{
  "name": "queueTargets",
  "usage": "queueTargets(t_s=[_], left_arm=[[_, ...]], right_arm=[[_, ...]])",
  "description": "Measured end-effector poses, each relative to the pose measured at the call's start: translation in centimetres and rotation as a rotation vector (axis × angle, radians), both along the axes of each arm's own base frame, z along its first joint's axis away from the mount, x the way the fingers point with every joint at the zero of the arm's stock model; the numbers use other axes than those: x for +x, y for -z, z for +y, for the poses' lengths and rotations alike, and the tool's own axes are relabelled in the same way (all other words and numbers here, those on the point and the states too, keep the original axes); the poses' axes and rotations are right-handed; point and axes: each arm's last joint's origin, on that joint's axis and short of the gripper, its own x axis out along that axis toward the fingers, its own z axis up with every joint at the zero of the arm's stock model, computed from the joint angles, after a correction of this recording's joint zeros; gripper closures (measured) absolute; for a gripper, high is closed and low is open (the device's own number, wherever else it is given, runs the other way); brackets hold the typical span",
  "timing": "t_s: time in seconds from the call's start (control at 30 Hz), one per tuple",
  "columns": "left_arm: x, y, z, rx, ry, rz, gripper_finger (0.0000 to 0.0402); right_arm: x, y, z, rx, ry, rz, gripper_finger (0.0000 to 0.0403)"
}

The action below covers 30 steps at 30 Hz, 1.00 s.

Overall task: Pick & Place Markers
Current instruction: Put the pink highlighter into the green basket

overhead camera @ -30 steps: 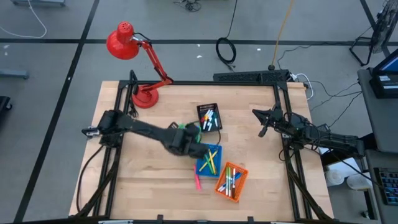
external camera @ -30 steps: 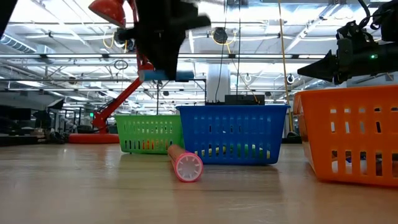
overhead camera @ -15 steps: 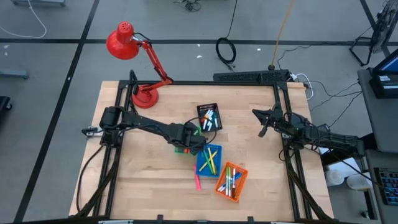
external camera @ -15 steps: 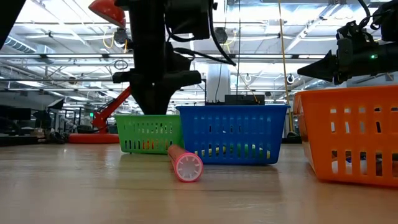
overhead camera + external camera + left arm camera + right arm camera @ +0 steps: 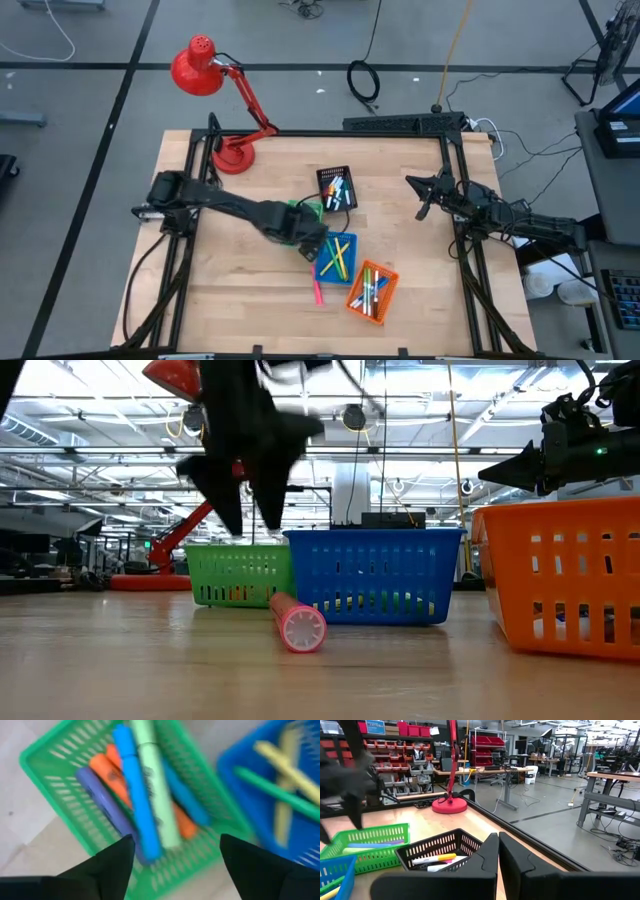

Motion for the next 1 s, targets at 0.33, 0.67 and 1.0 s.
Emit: queueTargets(t_s=[0.33,0.67,1.0], left_arm=[[-1.3,-4.0,-10.6,0.055,0.201,-0.440,0.0079],[0.3,1.0,-17.7,-0.078,0.273,-0.601,0.0101],[-0.1,3.9,-17.4,-0.077,0.089,-0.466,0.0125]], right_arm=[[0.0,0.0,0.0,0.000,0.000,0.000,0.0403],[0.0,0.1,0.0,0.002,0.000,0.009,0.0403],[0.1,0.1,0.0,0.002,0.000,0.009,0.0403]])
